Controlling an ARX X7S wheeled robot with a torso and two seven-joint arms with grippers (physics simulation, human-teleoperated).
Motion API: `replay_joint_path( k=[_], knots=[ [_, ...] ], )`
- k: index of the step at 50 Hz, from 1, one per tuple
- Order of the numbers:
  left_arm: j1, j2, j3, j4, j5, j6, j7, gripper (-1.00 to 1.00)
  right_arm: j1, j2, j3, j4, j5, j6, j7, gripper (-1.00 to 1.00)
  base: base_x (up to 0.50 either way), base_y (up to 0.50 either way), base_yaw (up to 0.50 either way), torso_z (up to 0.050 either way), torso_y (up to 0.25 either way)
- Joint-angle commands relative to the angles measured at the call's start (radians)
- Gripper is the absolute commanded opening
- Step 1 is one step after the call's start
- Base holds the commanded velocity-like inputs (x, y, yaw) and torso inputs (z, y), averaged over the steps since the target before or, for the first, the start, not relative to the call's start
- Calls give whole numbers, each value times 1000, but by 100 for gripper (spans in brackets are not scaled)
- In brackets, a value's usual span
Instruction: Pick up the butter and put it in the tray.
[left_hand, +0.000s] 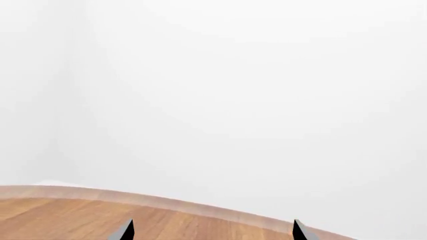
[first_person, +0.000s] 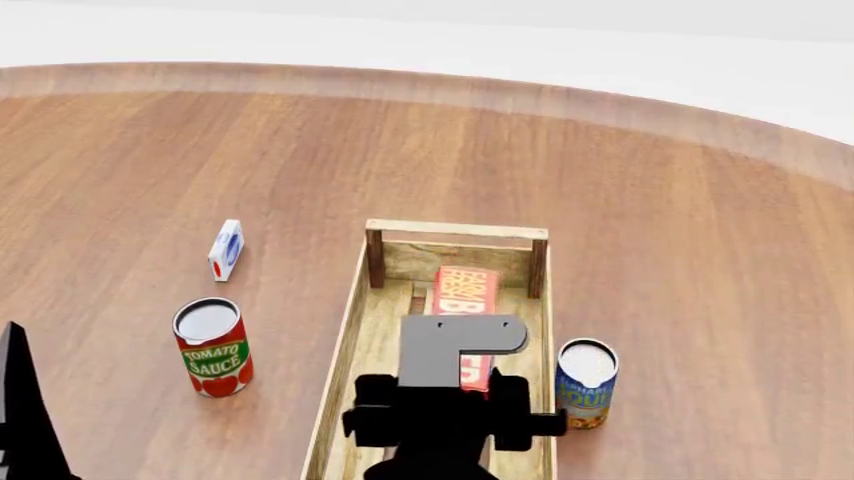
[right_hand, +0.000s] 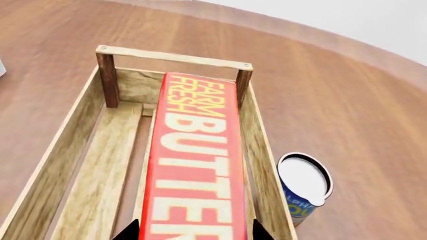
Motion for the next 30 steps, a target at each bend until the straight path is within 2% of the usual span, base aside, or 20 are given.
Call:
replay_joint_path(
  k=[1,30],
  knots=[
    [1,-4,-2,1,-5,2,-4,100,55,-5,-113,57,23,-73,-8,-100,0,0,0,0,0],
    [0,-9,1,-5,-6,9,-9,100,159,-9,-651,303,538,-375,9,-100,0,0,0,0,1]
  ],
)
